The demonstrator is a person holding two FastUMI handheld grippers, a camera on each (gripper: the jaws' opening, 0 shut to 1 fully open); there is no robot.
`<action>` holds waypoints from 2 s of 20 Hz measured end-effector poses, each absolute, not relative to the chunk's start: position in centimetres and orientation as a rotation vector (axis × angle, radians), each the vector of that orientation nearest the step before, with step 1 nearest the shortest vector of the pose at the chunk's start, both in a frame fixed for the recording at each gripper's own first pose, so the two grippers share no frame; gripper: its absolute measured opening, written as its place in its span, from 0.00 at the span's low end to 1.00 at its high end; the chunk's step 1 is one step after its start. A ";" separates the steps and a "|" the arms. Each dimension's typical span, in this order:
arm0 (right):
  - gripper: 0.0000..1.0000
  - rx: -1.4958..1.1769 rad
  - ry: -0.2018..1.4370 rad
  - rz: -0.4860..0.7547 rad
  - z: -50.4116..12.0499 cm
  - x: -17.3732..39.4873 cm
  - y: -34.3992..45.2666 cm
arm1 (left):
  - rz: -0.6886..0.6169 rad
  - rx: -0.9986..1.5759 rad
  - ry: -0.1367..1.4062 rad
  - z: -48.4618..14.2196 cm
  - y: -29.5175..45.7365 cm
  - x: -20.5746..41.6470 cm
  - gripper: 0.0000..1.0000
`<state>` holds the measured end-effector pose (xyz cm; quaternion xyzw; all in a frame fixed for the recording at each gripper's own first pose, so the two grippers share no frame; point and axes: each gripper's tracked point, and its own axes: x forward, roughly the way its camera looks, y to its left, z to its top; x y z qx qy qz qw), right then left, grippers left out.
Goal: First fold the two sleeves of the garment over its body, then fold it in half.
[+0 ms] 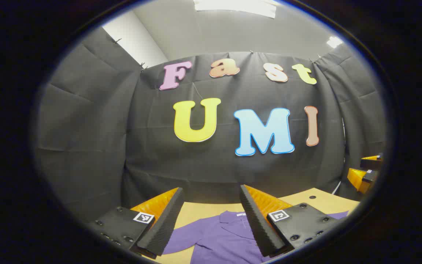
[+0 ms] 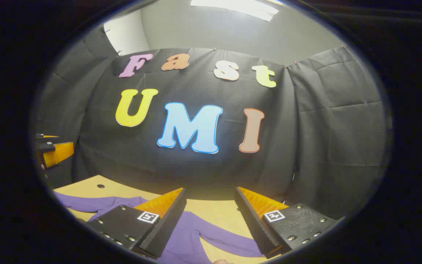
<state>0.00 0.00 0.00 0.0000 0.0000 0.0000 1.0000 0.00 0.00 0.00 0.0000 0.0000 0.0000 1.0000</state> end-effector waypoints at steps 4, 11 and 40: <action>0.89 -0.009 0.005 0.013 0.1 -0.1 0.9 | -0.013 -0.006 -0.005 0.0 -0.2 0.5 0.97; 0.88 -0.016 0.004 0.038 0.6 -1.0 1.4 | -0.013 -0.011 -0.031 0.8 0.2 -0.4 0.97; 0.89 0.074 0.419 -0.340 -16.3 -1.1 -15.0 | 0.000 0.016 -0.008 -0.2 -1.9 0.5 0.97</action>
